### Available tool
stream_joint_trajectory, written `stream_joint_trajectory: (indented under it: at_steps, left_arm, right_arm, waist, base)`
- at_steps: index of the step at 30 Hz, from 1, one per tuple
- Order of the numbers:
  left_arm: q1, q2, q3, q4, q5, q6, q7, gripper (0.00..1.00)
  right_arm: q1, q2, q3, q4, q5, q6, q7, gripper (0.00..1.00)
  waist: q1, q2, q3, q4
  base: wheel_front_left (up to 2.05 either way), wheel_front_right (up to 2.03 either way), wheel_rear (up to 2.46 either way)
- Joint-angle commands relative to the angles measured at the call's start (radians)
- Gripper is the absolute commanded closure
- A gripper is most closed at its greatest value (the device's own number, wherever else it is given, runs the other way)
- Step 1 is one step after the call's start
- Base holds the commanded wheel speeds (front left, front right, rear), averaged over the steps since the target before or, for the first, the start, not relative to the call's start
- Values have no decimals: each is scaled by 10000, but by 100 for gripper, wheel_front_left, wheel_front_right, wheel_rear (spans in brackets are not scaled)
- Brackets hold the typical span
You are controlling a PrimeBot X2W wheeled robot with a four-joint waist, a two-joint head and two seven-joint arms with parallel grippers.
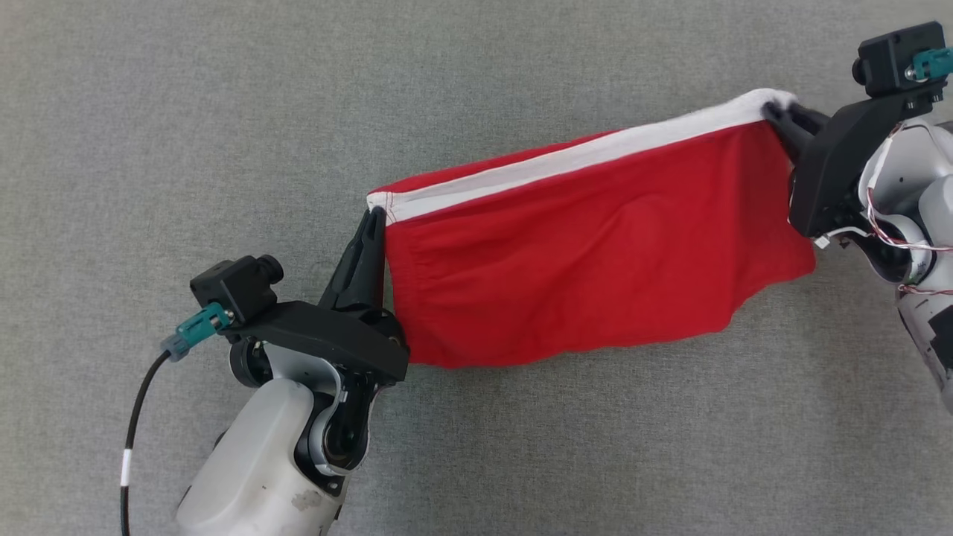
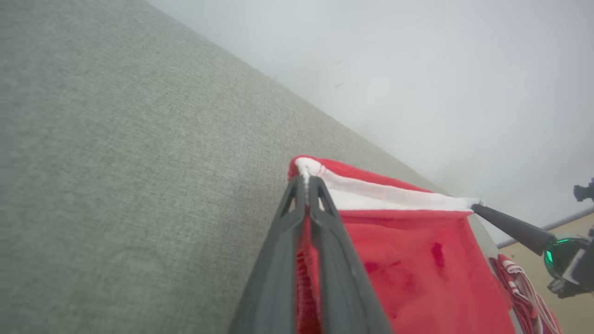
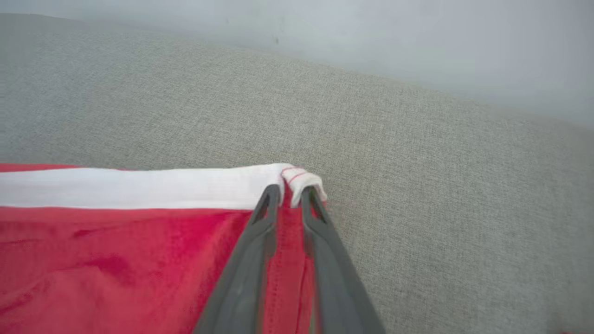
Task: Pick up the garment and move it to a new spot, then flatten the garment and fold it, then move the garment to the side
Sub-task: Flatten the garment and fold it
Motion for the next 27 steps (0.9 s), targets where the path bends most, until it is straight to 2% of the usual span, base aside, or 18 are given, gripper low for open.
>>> stream_joint_trajectory:
  at_steps: [1,12,14,20,27]
  left_arm:
    - [-117,-34,75,123,104,-34,-89,0]
    - [577,-13,649,356,481,-348,-268,0]
    - [763,62,1064,70,970,-341,-279,0]
    - [1930,-199,2557,-1024,2481,-528,-265,0]
    - [3125,-371,3688,-2133,4863,-857,-258,0]
  right_arm:
    - [-138,85,103,194,197,-29,-194,0]
    - [-3,-229,1023,675,1189,-27,-687,0]
    - [118,-367,1121,678,1368,-27,-732,0]
    - [585,-695,1263,762,1677,-27,-1065,0]
    - [1170,-504,1157,1171,2067,-27,-1399,0]
  waist:
    - [-2,-2,19,37]
    - [-2,-2,-845,-86]
    - [-2,-2,-1033,-109]
    - [-2,-2,-1474,-120]
    - [-2,-2,-1495,11]
  base:
    - [0,0,0]
    - [0,0,0]
    - [0,0,0]
    - [0,0,0]
    - [0,0,0]
